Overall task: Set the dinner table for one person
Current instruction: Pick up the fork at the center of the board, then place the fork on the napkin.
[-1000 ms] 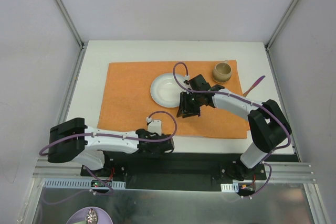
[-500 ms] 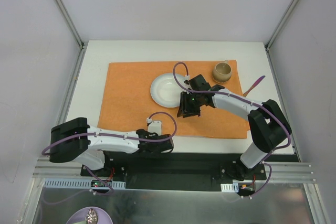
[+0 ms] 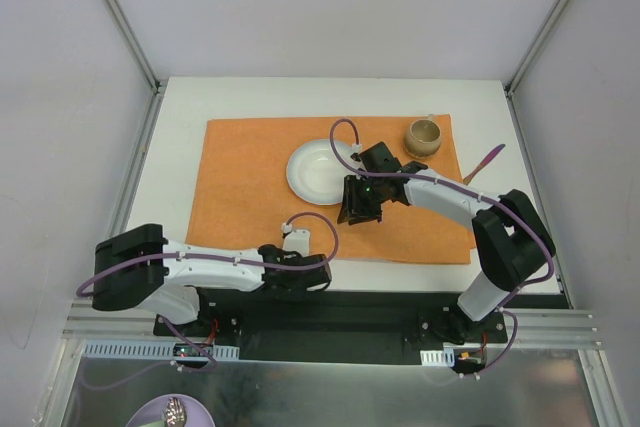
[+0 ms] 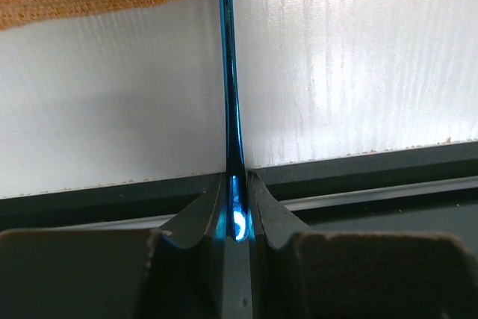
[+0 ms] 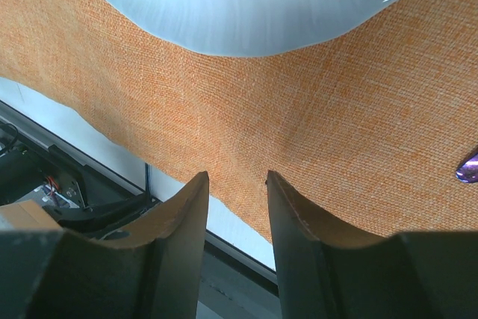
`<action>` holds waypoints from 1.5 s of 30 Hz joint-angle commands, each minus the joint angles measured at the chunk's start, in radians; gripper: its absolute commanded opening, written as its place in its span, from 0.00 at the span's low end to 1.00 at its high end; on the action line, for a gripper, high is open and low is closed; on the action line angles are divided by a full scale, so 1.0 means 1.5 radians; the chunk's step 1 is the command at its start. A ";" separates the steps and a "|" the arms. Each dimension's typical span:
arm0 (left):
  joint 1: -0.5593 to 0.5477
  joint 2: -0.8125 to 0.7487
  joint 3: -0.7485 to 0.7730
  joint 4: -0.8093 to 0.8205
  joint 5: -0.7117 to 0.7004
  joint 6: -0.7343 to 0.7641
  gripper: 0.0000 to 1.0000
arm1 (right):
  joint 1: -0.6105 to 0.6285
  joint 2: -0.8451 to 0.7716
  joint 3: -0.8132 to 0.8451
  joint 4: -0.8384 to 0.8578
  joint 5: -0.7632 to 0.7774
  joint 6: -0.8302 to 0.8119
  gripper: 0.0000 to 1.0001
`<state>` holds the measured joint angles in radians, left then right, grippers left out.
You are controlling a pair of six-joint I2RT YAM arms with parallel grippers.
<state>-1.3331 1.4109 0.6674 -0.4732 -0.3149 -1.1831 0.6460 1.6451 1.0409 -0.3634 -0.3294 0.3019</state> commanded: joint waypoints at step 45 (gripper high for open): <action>-0.455 -0.045 0.167 -0.404 -0.116 -0.362 0.00 | 0.006 -0.003 0.046 -0.033 0.011 -0.011 0.40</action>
<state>-2.0041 1.3437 0.8799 -0.9634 -0.3870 -1.6611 0.6506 1.6459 1.0725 -0.3927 -0.3183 0.2970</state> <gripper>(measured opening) 0.110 0.402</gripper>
